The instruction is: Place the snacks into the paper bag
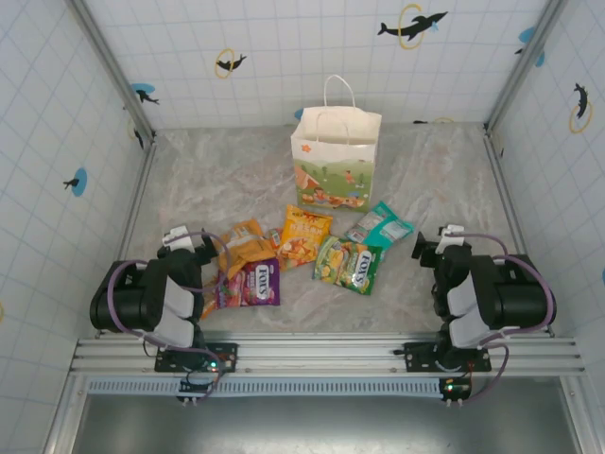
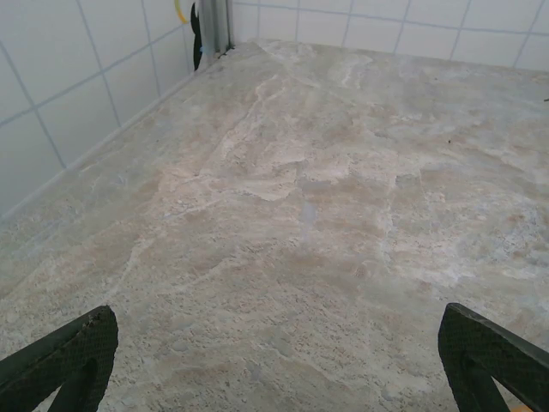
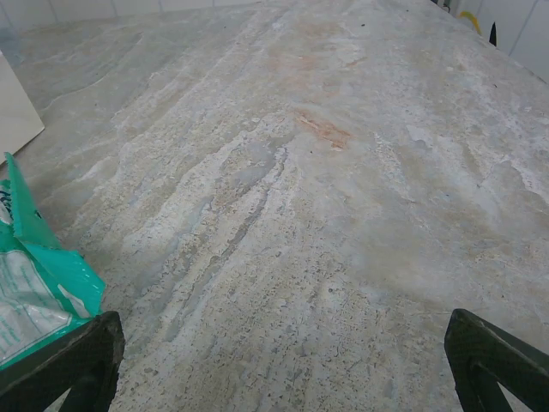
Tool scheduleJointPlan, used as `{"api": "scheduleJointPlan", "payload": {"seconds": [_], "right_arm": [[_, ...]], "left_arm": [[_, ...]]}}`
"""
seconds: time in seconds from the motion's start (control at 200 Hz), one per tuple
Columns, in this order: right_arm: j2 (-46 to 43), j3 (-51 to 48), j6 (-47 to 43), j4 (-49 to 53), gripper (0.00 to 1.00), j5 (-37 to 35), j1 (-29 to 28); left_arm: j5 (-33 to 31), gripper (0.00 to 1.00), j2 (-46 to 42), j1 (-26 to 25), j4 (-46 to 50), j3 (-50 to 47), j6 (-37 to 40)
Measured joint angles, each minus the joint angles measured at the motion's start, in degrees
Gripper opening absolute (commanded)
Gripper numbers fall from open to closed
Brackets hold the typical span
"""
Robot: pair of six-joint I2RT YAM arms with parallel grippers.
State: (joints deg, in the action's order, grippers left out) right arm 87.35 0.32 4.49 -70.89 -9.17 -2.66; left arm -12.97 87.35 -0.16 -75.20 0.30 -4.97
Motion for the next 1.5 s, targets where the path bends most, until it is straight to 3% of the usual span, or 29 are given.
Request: {"api": "scheduleJointPlan", "payload": {"seconds": [0.886, 1.016, 1.261, 1.501], "right_arm": [[-1.8, 0.0, 0.0, 1.4, 0.98, 0.2, 0.1], [-11.0, 2.1, 1.1, 12.7, 0.98, 0.2, 0.1], [-25.8, 16.7, 2.8, 42.8, 0.98, 5.6, -0.1], [-26.5, 39.5, 4.7, 69.7, 0.99, 12.3, -2.8]], "left_arm": [[0.0, 0.98, -2.1, -0.2, 2.6, 0.1, 0.0], [-0.8, 0.95, -8.8, -1.7, 14.4, 4.7, 0.2], [0.0, 0.87, -15.8, -4.7, 37.0, 21.6, -4.9], [3.3, 0.84, -14.5, -11.5, 57.5, 36.4, -6.2]]}}
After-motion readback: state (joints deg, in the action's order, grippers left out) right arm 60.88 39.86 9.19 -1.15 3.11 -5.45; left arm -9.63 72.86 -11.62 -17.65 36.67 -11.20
